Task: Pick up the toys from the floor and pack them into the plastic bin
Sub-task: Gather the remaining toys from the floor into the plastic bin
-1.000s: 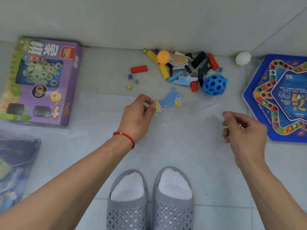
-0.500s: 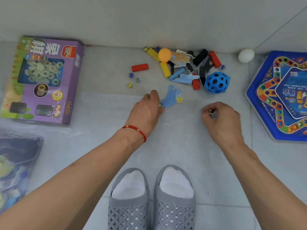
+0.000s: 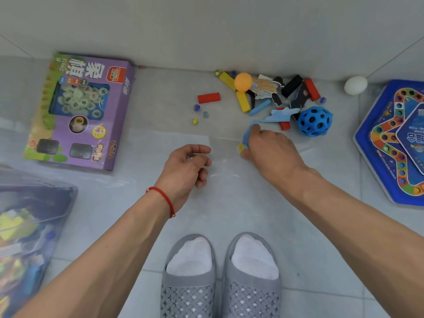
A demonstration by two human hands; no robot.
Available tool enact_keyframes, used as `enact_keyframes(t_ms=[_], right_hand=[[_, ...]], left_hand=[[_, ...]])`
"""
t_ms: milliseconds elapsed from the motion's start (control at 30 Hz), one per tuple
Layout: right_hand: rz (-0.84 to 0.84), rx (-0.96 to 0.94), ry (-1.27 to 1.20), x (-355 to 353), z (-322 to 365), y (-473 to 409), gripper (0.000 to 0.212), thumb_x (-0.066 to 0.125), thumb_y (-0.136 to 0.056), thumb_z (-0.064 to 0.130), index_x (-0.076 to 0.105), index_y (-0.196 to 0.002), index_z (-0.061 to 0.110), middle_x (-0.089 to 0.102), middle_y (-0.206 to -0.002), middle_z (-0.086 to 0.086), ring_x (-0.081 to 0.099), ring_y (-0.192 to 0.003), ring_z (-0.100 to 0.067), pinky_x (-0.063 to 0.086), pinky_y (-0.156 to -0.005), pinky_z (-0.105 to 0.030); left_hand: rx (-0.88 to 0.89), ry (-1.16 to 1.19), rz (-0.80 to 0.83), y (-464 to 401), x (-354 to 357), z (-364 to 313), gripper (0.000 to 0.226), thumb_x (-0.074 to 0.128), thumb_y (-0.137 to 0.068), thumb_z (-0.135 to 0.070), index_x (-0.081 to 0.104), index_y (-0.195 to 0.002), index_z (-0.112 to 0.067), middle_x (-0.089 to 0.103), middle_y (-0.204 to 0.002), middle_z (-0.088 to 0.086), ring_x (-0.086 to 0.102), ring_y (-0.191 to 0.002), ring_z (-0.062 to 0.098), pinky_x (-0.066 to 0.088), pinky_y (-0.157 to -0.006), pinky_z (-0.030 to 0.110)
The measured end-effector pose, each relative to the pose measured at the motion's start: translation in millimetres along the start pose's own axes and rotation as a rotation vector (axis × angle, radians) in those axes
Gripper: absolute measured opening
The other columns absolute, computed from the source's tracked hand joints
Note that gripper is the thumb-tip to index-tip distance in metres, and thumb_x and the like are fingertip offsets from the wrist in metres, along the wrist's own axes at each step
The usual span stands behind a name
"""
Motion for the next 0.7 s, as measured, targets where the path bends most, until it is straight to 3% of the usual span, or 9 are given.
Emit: enact_keyframes(t_ms=[133, 267, 400, 600, 700], right_hand=[[0.108, 0.17, -0.17, 4, -11, -8, 0.063, 0.075, -0.085, 0.029, 0.036, -0.128, 0.005, 0.06, -0.113, -0.021, 0.058, -0.106, -0.04, 0.039, -0.071, -0.037], [0.192, 0.153, -0.228, 1, -13, -3, 0.072, 0.089, -0.062, 0.038, 0.04, -0.108, 0.01, 0.057, -0.099, -0.012, 0.059, -0.094, -0.032, 0.04, -0.063, -0.034], [0.188, 0.163, -0.41, 13, -10, 23, 0.054, 0.086, -0.066, 0.047, 0.052, -0.095, 0.017, 0.06, -0.09, -0.002, 0.059, -0.084, -0.024, 0.038, -0.059, -0.033], [0.066, 0.128, -0.712, 25, 5, 60, 0.025, 0.085, -0.073, 0.028, 0.063, -0.081, 0.021, 0.066, -0.086, 0.003, 0.054, -0.074, -0.011, 0.041, -0.063, -0.022], [0.068, 0.127, -0.84, 23, 20, 74, 0.015, 0.083, -0.073, 0.019, 0.067, -0.073, 0.022, 0.068, -0.079, 0.002, 0.058, -0.071, -0.015, 0.043, -0.063, -0.025]], left_hand=[[-0.031, 0.078, 0.027, 17, -1, 8, 0.022, 0.044, -0.097, 0.003, 0.062, -0.11, 0.0, 0.048, -0.081, 0.013, 0.041, -0.049, 0.016, 0.031, -0.042, 0.024], [-0.074, 0.2, 0.043, 42, -15, 11, 0.02, 0.044, -0.1, 0.0, 0.062, -0.109, -0.001, 0.05, -0.08, 0.011, 0.043, -0.05, 0.016, 0.033, -0.043, 0.025], [-0.087, 0.278, 0.033, 70, -30, 12, 0.02, 0.045, -0.099, 0.0, 0.061, -0.111, 0.001, 0.057, -0.08, 0.011, 0.045, -0.053, 0.016, 0.036, -0.046, 0.025], [-0.096, 0.034, 0.026, 80, -29, 37, 0.021, 0.046, -0.098, -0.001, 0.065, -0.107, -0.001, 0.058, -0.081, 0.011, 0.046, -0.049, 0.015, 0.039, -0.043, 0.025], [-0.125, -0.072, 0.058, 79, -23, 46, 0.03, 0.048, -0.097, -0.004, 0.059, -0.124, -0.007, 0.055, -0.079, 0.01, 0.043, -0.048, 0.015, 0.036, -0.043, 0.023]])
Point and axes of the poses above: each hand's wrist, its own y-axis away from the middle knuckle, its own x-axis out of the palm, z = x × y, the point moved 9 cm from there along -y, towards the middle knuckle
